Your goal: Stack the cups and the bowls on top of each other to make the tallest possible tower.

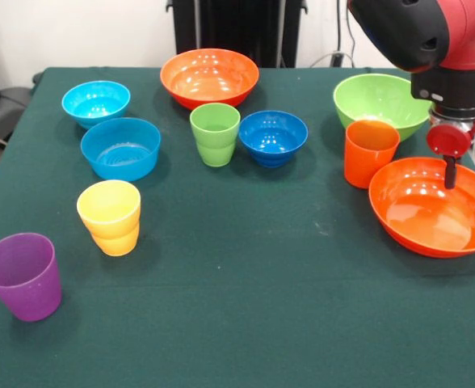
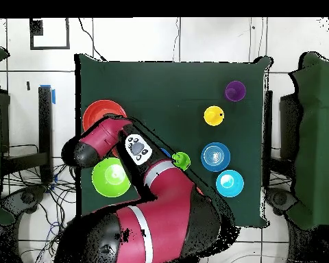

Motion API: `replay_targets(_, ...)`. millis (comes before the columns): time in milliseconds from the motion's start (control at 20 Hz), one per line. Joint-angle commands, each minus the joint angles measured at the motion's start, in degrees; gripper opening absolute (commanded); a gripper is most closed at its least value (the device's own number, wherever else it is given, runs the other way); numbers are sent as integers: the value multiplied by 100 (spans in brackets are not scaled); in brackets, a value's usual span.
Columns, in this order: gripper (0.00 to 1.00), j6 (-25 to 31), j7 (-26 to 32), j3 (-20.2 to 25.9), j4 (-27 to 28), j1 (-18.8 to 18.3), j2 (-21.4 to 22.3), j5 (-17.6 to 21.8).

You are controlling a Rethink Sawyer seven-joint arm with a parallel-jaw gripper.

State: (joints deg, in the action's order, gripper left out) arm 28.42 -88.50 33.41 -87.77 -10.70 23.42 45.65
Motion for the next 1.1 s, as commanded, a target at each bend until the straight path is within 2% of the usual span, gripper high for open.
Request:
replay_targets(50, 0, 560, 927, -32, 216, -25, -364, 261)
replay_targets(450, 0, 435, 927, -25, 200, -22, -348, 338)
replay_targets(750, 0, -279, 529, -116, 127, 49, -98, 643)
replay_targets(1100, 0, -487, 561, -17, 135, 76, 153, 725)
